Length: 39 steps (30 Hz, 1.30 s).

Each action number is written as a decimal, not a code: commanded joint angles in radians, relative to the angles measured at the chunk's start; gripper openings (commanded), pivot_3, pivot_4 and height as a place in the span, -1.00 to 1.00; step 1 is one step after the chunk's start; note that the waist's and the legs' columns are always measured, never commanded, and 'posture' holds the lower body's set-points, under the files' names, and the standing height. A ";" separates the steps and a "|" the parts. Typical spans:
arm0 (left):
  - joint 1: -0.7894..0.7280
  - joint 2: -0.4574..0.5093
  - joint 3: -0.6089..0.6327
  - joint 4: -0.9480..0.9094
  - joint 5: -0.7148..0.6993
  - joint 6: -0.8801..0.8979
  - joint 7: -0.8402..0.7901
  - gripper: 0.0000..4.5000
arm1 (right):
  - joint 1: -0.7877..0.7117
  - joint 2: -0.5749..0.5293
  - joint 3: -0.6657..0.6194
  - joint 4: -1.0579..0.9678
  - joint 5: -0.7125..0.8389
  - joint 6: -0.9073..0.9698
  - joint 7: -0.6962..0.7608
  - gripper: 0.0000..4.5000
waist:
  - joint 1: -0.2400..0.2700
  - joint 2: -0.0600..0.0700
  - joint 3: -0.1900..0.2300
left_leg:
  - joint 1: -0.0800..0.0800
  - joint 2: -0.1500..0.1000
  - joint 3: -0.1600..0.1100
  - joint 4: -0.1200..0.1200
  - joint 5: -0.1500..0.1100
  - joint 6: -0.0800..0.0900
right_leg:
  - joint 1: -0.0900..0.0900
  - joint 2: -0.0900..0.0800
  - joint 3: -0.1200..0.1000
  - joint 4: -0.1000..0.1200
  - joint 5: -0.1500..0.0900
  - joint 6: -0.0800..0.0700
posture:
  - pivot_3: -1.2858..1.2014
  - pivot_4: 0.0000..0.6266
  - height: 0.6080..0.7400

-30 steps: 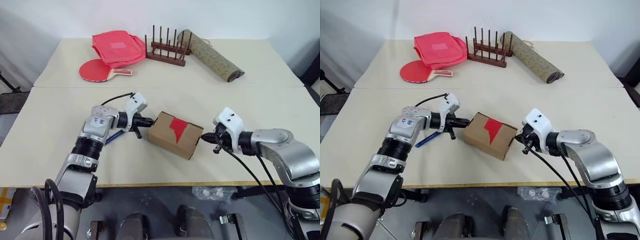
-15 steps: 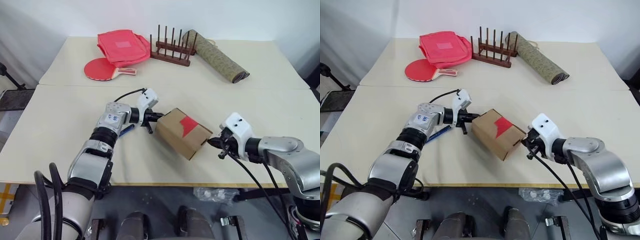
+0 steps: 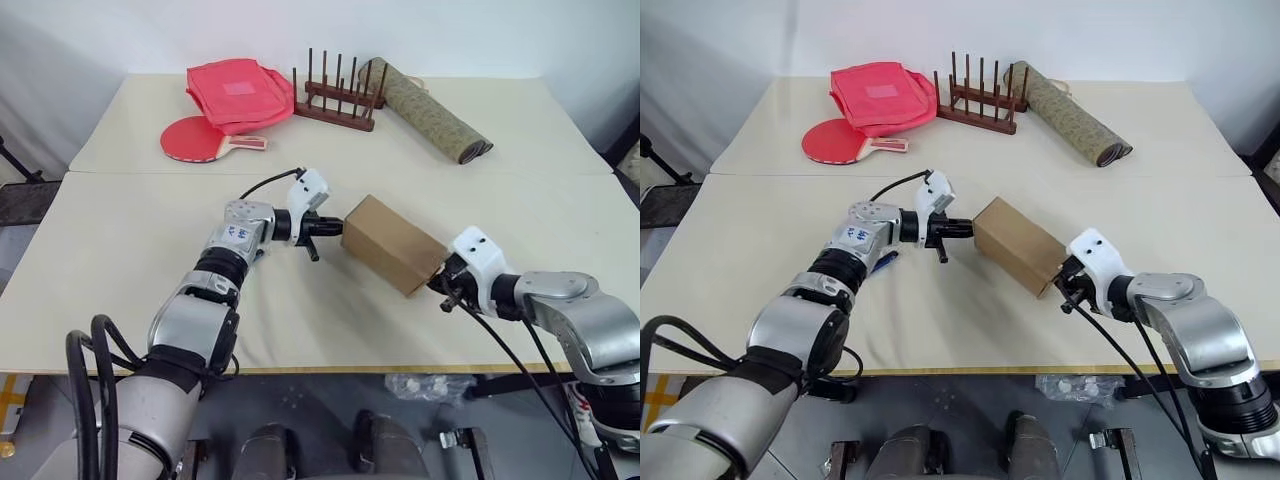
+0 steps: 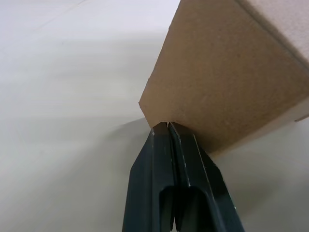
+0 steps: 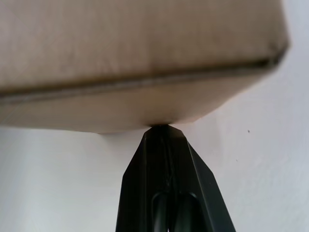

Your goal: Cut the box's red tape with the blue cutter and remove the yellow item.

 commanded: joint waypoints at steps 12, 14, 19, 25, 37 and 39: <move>0.067 0.000 0.011 -0.184 -0.029 -0.008 -0.055 -0.98 | -0.153 0.036 -0.031 -0.124 0.052 -0.052 -0.032 -1.00 | -0.004 0.000 0.000 | -0.001 0.000 0.000 0.000 0.000 0.000 | 0.000 0.000 0.000 0.000 0.000 0.000 | 0.03 -0.52 1.00; 0.089 0.006 0.012 -0.218 -0.035 -0.022 -0.064 -0.98 | -0.151 0.033 -0.039 -0.136 0.058 -0.047 -0.033 -1.00 | -0.004 0.000 0.000 | -0.001 0.000 0.000 0.000 0.000 0.000 | -0.001 0.000 0.000 0.000 0.000 0.000 | 0.03 -0.52 1.00; 0.131 0.017 0.014 -0.288 -0.041 -0.038 -0.067 -0.98 | -0.106 0.019 -0.067 -0.140 0.047 -0.075 -0.030 -1.00 | -0.003 0.000 0.000 | -0.002 0.000 0.000 0.001 0.000 0.000 | -0.001 0.000 -0.001 0.000 0.000 0.000 | 0.03 -0.52 1.00; 0.172 0.030 0.014 -0.379 -0.049 -0.016 -0.062 -0.98 | -0.061 0.015 -0.084 -0.151 0.052 -0.115 -0.021 -1.00 | -0.004 0.000 0.000 | -0.003 0.000 0.000 0.001 0.000 0.000 | -0.001 0.000 -0.001 0.000 0.000 0.000 | 0.03 -0.52 1.00; 0.278 0.046 0.016 -0.404 -0.004 -0.192 0.021 -0.98 | 0.039 0.073 -0.037 -0.078 -0.020 -0.353 -0.018 -1.00 | -0.002 0.000 0.000 | -0.003 0.000 0.001 0.001 0.000 0.000 | -0.001 0.000 -0.001 0.000 0.000 0.000 | 0.03 -0.52 1.00; 0.294 0.064 0.013 -0.394 0.005 -0.222 0.022 -0.98 | 0.073 0.054 -0.024 -0.047 -0.056 -0.446 0.004 -1.00 | -0.002 0.000 0.000 | -0.003 0.000 0.001 0.001 0.000 0.000 | 0.000 0.000 -0.002 0.000 0.000 0.000 | 0.03 -0.52 1.00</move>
